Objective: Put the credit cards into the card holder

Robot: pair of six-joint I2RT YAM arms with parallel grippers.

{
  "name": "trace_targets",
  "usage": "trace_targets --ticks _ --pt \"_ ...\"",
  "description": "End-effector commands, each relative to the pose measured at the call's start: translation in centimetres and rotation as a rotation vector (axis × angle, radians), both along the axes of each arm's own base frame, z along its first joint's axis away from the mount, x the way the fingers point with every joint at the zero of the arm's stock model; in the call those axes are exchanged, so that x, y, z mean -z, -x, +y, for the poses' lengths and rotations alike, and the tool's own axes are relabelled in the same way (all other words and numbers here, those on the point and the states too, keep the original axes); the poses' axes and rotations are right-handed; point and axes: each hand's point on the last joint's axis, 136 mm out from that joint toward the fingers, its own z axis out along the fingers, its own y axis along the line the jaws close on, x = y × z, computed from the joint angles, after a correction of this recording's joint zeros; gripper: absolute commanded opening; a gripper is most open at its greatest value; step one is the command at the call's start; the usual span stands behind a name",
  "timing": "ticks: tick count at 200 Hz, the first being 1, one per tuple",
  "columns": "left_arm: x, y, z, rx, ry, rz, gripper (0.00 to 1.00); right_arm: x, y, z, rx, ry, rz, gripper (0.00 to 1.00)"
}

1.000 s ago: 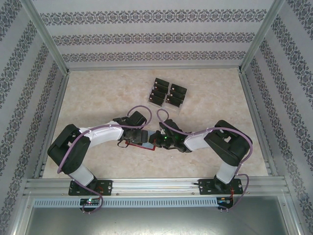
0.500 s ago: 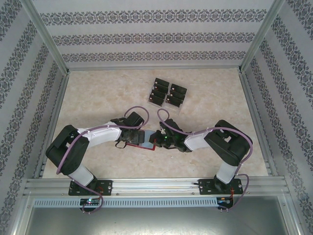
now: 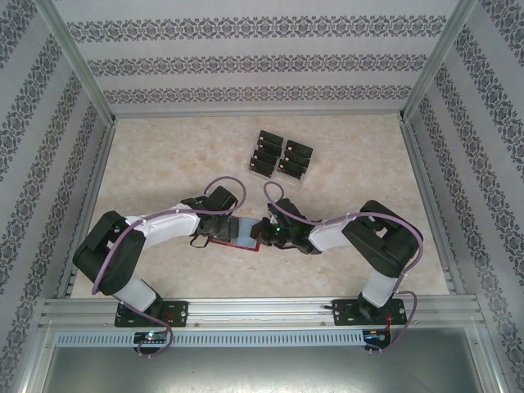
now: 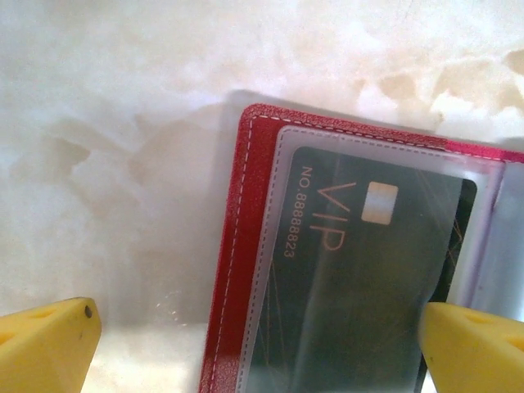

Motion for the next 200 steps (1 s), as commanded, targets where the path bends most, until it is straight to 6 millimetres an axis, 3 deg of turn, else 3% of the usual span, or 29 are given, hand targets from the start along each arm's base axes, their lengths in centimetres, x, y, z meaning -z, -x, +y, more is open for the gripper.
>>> trace_targets --ticks 1,46,117,161,200 --pt "-0.7 0.3 1.2 0.001 -0.037 -0.004 1.00 -0.1 -0.3 -0.3 -0.011 0.020 0.000 0.00" --pt "-2.3 -0.1 0.0 -0.002 0.047 -0.034 1.00 0.2 -0.7 -0.8 -0.012 0.041 0.003 0.00" --pt "-4.2 -0.3 -1.0 -0.009 0.127 -0.073 1.00 0.2 -2.0 -3.6 -0.042 0.118 -0.002 0.00" --pt "-4.1 -0.3 -1.1 -0.013 0.139 -0.074 1.00 -3.4 -2.9 -3.5 -0.117 0.103 -0.066 0.00" --pt "-3.4 -0.4 -0.5 -0.018 0.092 -0.067 1.00 -7.3 -3.6 -4.1 -0.113 0.145 -0.147 0.24"
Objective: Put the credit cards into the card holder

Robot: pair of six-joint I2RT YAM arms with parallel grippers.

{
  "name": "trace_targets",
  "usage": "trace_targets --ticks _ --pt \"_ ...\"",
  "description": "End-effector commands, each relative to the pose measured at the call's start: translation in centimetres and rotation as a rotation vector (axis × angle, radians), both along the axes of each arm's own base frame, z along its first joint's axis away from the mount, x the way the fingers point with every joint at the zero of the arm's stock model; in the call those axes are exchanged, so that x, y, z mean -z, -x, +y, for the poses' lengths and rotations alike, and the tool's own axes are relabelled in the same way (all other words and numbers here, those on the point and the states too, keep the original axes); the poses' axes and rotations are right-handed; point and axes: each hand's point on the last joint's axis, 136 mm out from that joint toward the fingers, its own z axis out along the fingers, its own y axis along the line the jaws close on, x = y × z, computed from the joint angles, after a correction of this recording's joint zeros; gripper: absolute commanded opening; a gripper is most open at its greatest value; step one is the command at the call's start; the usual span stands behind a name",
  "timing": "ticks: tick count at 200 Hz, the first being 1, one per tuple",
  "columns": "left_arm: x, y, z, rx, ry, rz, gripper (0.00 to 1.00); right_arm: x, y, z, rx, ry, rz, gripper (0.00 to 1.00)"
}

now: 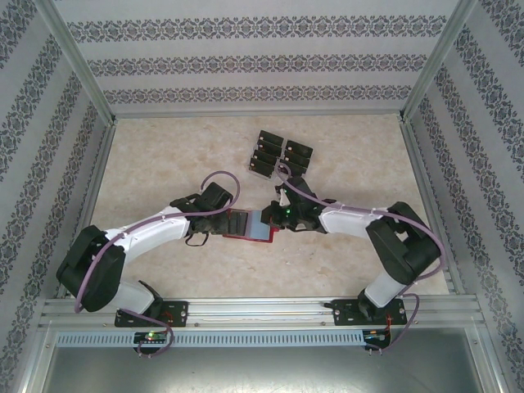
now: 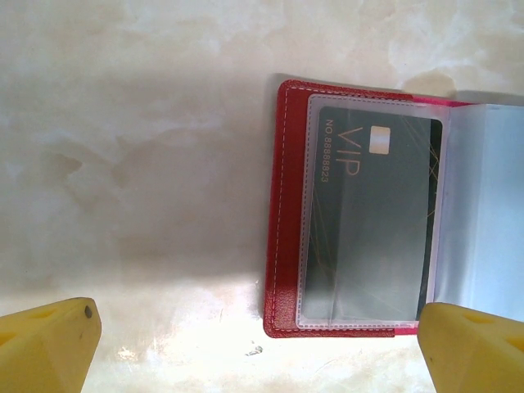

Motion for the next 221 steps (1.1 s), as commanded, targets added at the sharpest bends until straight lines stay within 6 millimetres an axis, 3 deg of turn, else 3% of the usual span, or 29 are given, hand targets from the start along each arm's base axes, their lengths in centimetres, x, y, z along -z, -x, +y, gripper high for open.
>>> trace_targets --ticks 1,20,51,129,221 --pt "0.3 -0.4 0.8 -0.033 -0.030 0.001 1.00 -2.6 0.0 -0.6 -0.028 0.044 -0.061 0.25" --pt "0.6 -0.8 1.2 -0.034 -0.065 -0.001 1.00 -3.1 0.0 -1.1 -0.020 0.081 -0.074 0.36" --pt "1.3 -1.3 2.0 -0.039 -0.111 0.013 1.00 -2.4 0.8 -0.6 -0.032 0.122 -0.067 0.42" --pt "3.7 -0.7 3.8 -0.039 -0.185 0.065 1.00 0.4 1.8 1.5 -0.077 0.170 -0.028 0.43" --pt "4.8 1.3 3.3 -0.054 -0.125 0.100 1.00 2.4 1.9 0.6 -0.076 0.246 -0.013 0.45"
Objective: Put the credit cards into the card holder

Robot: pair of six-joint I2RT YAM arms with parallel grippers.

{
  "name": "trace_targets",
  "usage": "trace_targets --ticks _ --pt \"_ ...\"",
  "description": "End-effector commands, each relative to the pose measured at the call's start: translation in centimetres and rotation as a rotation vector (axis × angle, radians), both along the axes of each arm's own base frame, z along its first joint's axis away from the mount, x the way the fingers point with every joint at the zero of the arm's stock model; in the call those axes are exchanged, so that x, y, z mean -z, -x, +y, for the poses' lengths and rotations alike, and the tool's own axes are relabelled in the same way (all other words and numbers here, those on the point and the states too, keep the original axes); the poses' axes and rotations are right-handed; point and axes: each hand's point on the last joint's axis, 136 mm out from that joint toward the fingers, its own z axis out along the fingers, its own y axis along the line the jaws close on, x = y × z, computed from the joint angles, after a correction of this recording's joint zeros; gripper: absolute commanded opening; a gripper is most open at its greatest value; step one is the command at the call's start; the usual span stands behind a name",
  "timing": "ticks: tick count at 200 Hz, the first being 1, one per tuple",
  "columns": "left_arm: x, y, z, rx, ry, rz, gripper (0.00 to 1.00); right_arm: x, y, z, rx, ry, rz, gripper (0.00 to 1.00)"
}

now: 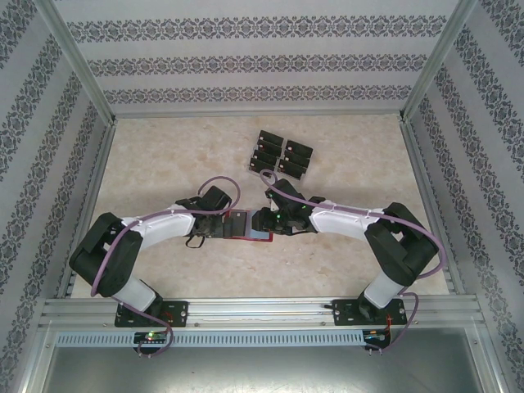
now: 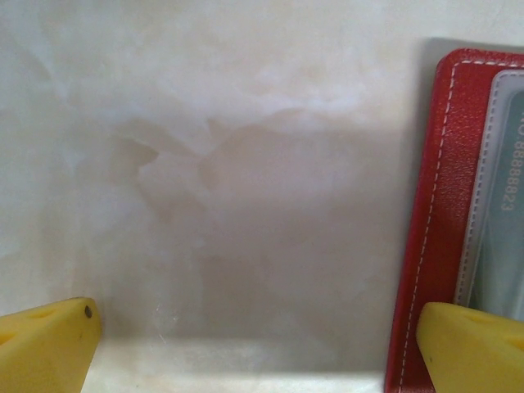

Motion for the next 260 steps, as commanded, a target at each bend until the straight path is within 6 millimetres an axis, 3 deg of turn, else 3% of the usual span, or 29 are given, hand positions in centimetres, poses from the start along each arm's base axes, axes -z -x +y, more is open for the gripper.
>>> trace_targets --ticks 1,66,152,225,260 --pt "0.6 1.2 0.1 -0.011 0.010 0.033 1.00 0.5 -0.3 -0.1 -0.011 0.047 -0.017 0.45" --pt "0.5 1.8 -0.4 -0.014 0.034 0.030 1.00 1.9 -0.6 0.1 -0.026 0.081 -0.001 0.45" --pt "0.7 1.6 -0.7 -0.013 0.044 0.029 1.00 2.9 -1.1 2.5 -0.046 0.036 0.041 0.46" --pt "0.7 1.8 -0.8 -0.015 0.050 0.030 1.00 0.9 -1.6 5.5 -0.043 -0.135 0.045 0.47" --pt "-0.1 1.6 -0.5 -0.040 0.060 0.006 1.00 0.8 -1.6 6.0 -0.035 -0.163 0.057 0.47"
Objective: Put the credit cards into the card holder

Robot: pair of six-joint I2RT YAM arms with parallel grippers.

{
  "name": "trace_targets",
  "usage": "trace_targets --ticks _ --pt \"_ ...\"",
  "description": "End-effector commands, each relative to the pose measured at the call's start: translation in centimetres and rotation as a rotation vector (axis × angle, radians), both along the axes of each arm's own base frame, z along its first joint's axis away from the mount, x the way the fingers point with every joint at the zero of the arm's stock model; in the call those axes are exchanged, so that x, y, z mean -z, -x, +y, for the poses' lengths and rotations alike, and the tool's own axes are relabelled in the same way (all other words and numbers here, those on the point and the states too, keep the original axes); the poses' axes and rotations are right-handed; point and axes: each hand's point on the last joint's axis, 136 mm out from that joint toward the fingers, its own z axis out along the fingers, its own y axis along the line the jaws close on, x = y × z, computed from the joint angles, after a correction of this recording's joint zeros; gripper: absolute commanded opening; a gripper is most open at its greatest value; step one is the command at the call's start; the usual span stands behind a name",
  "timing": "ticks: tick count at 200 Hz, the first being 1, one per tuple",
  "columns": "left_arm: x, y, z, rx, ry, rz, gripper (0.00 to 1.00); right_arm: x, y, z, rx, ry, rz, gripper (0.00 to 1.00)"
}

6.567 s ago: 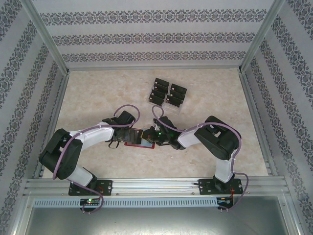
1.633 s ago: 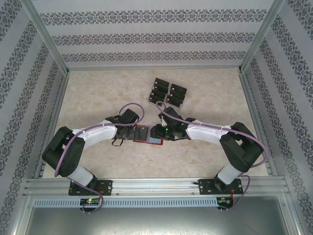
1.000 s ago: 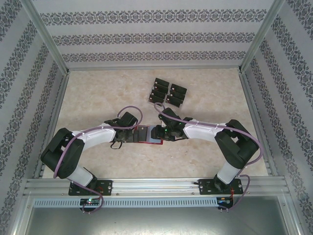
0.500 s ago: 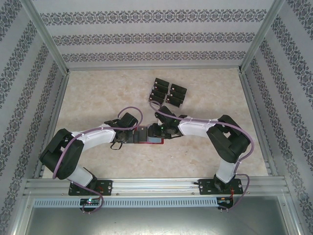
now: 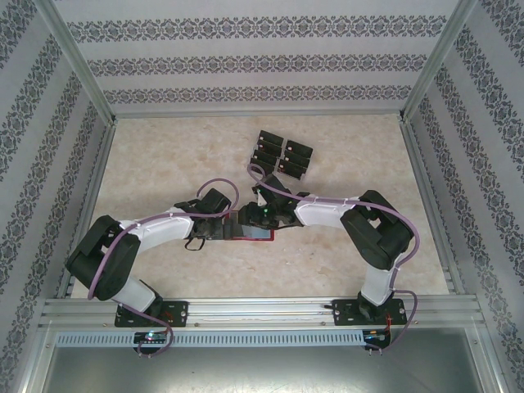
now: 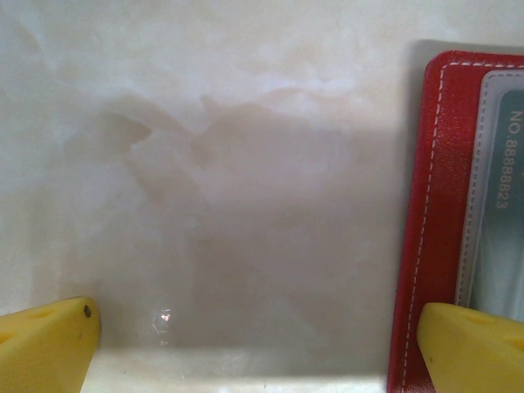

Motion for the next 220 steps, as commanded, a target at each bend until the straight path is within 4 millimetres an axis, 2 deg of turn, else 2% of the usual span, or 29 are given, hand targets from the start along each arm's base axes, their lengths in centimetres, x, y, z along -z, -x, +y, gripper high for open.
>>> trace_targets --ticks 1,40,84,121,163,187,199,220 --pt "-0.2 1.0 -0.1 -0.018 0.027 0.012 1.00 0.1 0.6 1.2 -0.012 -0.043 0.024 0.47" --pt "-2.9 0.7 0.8 -0.095 0.055 -0.081 1.00 0.2 0.6 1.2 -0.010 -0.038 0.029 0.47" --pt "-6.1 0.9 3.0 -0.234 0.095 -0.226 1.00 -0.1 0.8 2.0 -0.026 -0.038 0.031 0.46" --pt "-8.0 1.0 3.8 -0.285 0.131 -0.295 1.00 -0.6 1.1 3.5 -0.055 -0.043 0.032 0.47" --pt "-8.8 0.8 3.7 -0.292 0.152 -0.306 1.00 -1.2 1.5 6.1 -0.105 -0.060 0.036 0.46" --pt "-9.3 0.6 3.7 -0.300 0.162 -0.319 1.00 -2.8 1.7 7.7 -0.140 -0.093 0.024 0.47" --pt "-9.7 0.6 3.8 -0.307 0.164 -0.332 1.00 -4.4 1.6 8.5 -0.158 -0.121 0.004 0.47" --pt "-10.5 0.5 4.1 -0.317 0.165 -0.357 1.00 -7.1 1.1 8.7 -0.161 -0.146 -0.046 0.47"
